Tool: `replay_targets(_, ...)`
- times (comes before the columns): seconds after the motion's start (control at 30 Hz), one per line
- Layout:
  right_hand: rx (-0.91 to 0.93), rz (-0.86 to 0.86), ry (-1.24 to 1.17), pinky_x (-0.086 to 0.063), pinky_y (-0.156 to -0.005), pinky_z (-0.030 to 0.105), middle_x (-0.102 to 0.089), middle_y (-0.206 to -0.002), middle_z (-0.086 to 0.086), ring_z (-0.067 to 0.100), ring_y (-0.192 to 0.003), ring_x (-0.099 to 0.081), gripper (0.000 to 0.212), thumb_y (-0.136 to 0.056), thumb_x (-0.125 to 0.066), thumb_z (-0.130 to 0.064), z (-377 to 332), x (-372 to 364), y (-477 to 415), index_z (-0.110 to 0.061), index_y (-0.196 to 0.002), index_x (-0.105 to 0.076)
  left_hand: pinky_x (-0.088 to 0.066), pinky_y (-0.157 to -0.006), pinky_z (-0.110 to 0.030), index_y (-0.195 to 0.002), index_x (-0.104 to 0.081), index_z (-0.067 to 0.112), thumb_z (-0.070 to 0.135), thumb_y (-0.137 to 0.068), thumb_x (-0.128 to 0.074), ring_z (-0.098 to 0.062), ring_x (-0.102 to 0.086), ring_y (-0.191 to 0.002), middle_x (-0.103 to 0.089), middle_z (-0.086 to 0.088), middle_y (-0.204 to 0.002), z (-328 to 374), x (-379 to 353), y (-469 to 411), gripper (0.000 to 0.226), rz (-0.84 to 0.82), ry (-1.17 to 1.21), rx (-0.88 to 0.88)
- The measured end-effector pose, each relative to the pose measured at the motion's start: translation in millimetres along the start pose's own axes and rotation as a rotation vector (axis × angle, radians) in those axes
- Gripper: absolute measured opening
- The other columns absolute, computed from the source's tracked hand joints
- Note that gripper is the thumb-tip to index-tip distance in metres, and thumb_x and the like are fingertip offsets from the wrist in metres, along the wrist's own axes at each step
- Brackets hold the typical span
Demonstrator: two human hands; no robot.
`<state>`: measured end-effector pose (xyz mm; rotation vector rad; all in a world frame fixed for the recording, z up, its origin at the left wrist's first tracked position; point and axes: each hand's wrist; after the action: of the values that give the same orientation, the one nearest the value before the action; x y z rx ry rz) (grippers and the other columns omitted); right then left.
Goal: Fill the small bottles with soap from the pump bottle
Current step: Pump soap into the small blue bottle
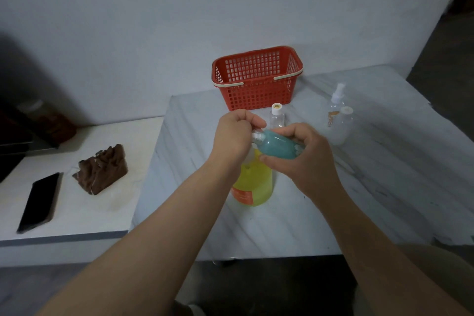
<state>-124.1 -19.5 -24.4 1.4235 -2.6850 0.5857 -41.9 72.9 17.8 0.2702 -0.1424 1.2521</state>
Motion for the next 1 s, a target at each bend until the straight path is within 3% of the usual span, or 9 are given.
replay_targets(0.47, -0.106, -0.015, -0.082, -0.054, -0.07, 0.022, -0.068, -0.092, -0.006, 0.007, -0.082, -0.065, 0.047, -0.054, -0.087, -0.008, 9.5, -2.4, 3.7, -0.039, -0.079, -0.062, -0.034, -0.046, -0.022, -0.062, -0.058, 0.012, -0.01, -0.072, -0.03, -0.013, -0.045, -0.052, -0.053, -0.004, -0.059, -10.5, -2.0, -5.2, 0.038, -0.049, -0.044, -0.05)
replay_targets(1.0, -0.065, -0.018, -0.035, -0.052, -0.066, 0.016, -0.068, -0.094, 0.0, 0.008, -0.081, -0.065, 0.046, -0.056, -0.087, -0.009, 1.7, 0.2, 2.1, -0.038, -0.08, -0.06, -0.036, -0.05, -0.026, -0.066, -0.06, 0.013, -0.007, -0.076, -0.031, -0.017, -0.049, -0.062, -0.058, -0.006, -0.069, -3.8, 1.2, -0.8, 0.036, -0.035, -0.045, -0.014)
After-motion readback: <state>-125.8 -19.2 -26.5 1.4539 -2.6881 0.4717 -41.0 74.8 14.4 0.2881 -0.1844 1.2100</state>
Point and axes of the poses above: each hand's wrist, its own y-axis away from the middle knuckle, its own x-axis out of the back of the hand, z = x × y
